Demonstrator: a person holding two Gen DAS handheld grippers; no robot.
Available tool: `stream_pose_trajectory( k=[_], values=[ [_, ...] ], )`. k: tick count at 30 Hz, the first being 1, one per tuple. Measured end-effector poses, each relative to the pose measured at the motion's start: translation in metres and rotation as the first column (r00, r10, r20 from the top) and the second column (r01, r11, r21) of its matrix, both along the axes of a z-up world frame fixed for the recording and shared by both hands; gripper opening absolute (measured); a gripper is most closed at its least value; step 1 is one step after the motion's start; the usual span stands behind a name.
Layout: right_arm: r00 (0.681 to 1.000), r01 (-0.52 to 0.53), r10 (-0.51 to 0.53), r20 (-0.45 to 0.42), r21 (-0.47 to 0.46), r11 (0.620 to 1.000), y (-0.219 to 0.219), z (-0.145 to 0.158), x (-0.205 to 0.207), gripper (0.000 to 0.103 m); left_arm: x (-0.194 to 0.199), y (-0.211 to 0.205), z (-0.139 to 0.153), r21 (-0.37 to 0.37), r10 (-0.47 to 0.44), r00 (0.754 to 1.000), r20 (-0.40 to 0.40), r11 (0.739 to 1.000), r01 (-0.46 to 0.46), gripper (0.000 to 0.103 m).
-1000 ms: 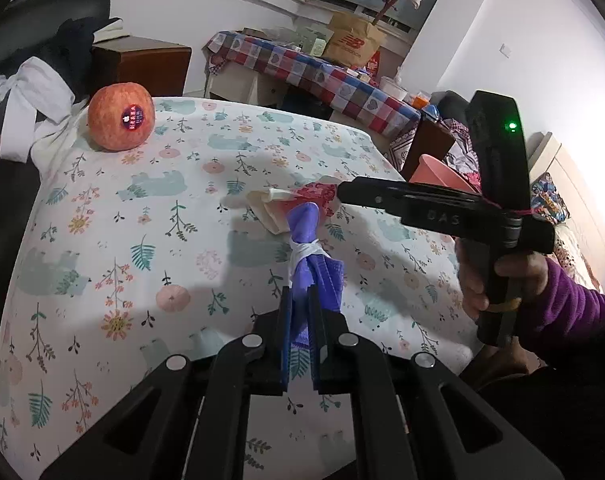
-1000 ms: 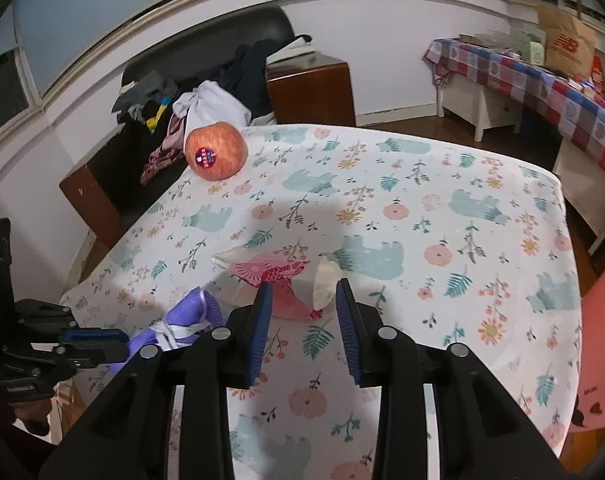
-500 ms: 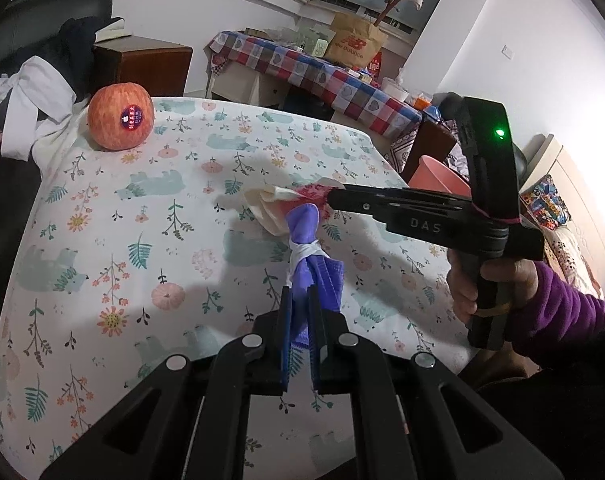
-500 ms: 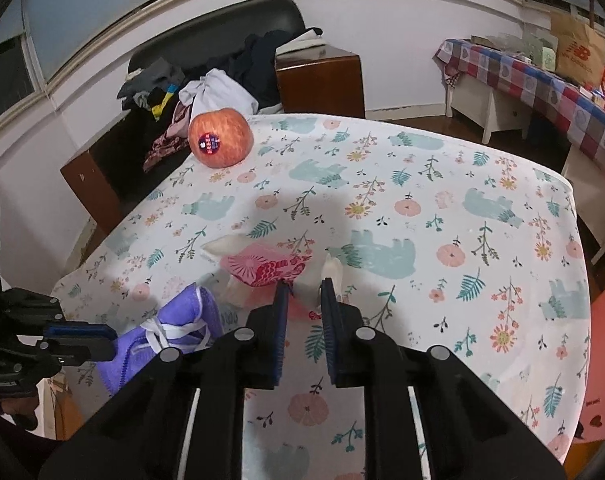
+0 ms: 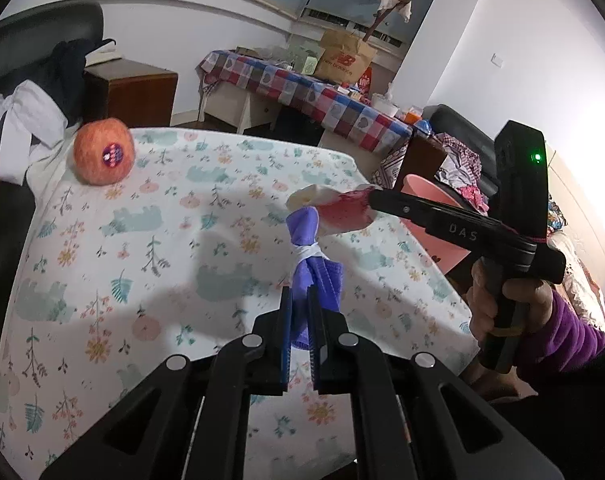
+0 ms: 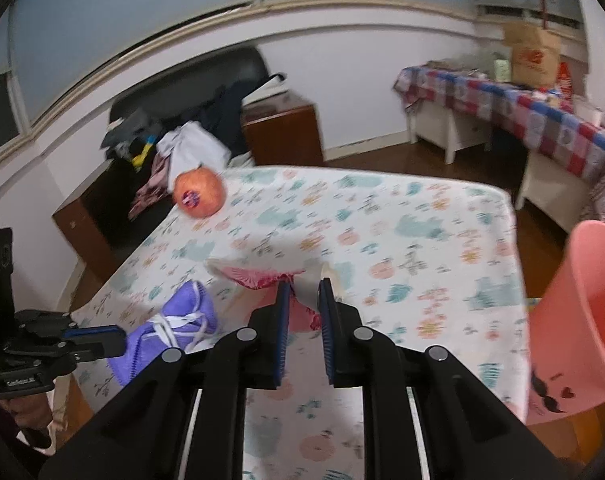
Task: Collect trash
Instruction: 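Carry the purple bundle and pink wrapper with both grippers over the pink bucket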
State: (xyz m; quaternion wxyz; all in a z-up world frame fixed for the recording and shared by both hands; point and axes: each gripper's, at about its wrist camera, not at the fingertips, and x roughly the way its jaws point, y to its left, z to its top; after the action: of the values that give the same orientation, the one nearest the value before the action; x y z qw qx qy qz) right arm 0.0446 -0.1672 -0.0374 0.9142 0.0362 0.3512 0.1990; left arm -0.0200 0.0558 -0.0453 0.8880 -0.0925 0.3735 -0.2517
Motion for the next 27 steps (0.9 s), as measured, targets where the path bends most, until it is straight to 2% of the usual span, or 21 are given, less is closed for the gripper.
stream_pose_trajectory(
  k=[5, 12, 19, 27],
  values=[
    [0.997, 0.079, -0.079, 0.012, 0.020, 0.997, -0.028, 0.006, -0.003, 0.015, 0.007, -0.012, 0.007, -0.002, 0.000, 1.000, 0.019, 1.000, 0.000, 0.006],
    [0.991, 0.133, -0.134, 0.029, 0.036, 0.991, -0.053, 0.010, -0.013, 0.015, 0.017, -0.036, 0.018, 0.003, -0.014, 0.999, 0.046, 1.000, 0.014, 0.006],
    [0.977, 0.207, -0.210, 0.033, 0.061, 0.976, -0.086, 0.010, -0.020, 0.015, 0.032, -0.073, 0.028, -0.009, -0.052, 0.997, 0.051, 0.999, 0.052, 0.006],
    [0.948, 0.311, -0.315, 0.045, 0.085, 0.947, -0.135, 0.009, -0.027, 0.015, 0.047, -0.129, 0.041, -0.006, -0.118, 0.991, 0.064, 0.993, 0.119, 0.006]
  ],
)
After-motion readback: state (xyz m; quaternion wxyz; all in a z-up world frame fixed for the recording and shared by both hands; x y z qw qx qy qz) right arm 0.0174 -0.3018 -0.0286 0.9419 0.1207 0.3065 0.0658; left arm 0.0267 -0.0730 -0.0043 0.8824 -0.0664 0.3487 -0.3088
